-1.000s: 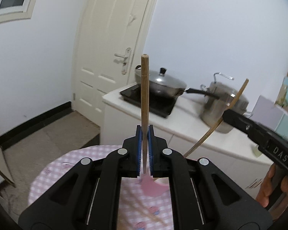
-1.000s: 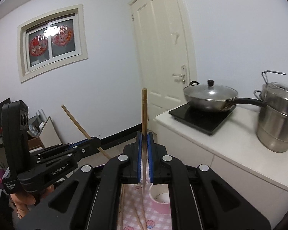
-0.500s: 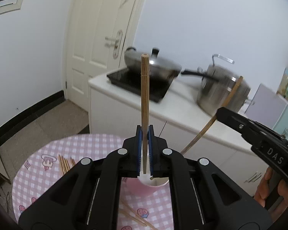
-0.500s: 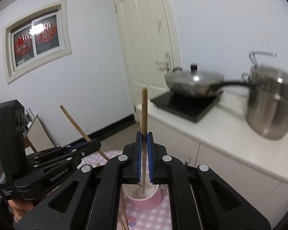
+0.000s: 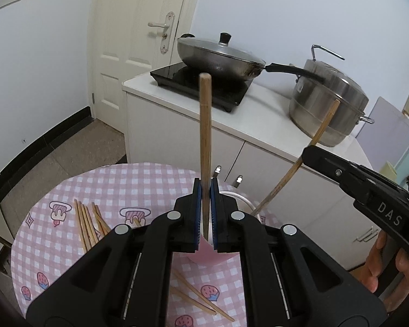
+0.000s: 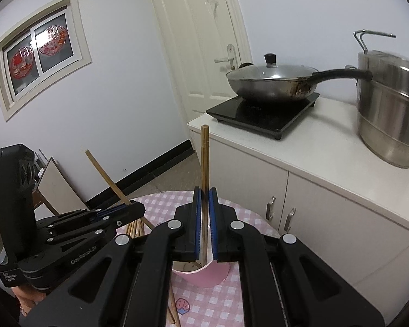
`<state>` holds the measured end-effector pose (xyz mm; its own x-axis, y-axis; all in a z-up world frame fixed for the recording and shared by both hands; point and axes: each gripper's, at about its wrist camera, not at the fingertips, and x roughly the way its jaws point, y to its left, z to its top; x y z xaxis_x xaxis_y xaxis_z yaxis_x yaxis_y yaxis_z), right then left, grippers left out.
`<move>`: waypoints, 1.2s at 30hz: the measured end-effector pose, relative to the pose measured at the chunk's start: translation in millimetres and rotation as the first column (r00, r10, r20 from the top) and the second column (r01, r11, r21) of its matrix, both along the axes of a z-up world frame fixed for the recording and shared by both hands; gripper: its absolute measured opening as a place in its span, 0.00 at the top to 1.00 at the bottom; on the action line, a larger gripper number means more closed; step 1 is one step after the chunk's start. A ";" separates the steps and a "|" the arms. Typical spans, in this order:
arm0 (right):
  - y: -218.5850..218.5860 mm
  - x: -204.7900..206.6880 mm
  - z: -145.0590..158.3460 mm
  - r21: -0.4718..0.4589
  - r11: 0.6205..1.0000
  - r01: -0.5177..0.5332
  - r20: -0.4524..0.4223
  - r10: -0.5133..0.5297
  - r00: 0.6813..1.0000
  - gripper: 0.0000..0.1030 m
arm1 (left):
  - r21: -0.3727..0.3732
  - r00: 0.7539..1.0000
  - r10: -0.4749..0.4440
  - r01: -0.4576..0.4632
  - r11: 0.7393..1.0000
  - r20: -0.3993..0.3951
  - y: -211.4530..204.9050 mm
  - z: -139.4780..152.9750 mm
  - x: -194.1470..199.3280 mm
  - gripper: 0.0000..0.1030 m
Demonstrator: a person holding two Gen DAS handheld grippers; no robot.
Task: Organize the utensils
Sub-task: 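Open the right tool over the pink cup while the left tool releases its chopstick there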
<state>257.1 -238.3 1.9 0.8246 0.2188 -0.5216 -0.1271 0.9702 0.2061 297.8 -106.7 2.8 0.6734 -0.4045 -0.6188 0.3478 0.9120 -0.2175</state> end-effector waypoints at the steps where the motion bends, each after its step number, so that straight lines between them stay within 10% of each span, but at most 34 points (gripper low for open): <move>1: -0.3 0.1 -1.0 0.003 1.000 -0.002 -0.004 0.002 1.000 0.96 | -0.005 1.000 -0.001 0.001 1.000 -0.010 1.0 -0.8 1.3 0.93; 26: -7.1 -9.1 -1.0 0.021 1.000 0.010 -0.047 -0.009 0.999 0.85 | 0.023 0.997 -0.047 0.049 0.999 -0.065 -2.1 -1.9 -2.3 0.92; 30: -3.5 -14.7 0.1 0.014 1.000 0.002 -0.042 -0.002 0.999 0.83 | 0.013 0.998 -0.028 0.029 1.000 -0.047 0.1 1.1 -6.3 0.37; 36: 3.0 -22.5 1.4 -0.009 1.000 -0.007 -0.038 0.007 0.999 0.82 | 0.017 0.999 -0.032 0.032 0.999 -0.039 2.4 4.2 -11.9 0.37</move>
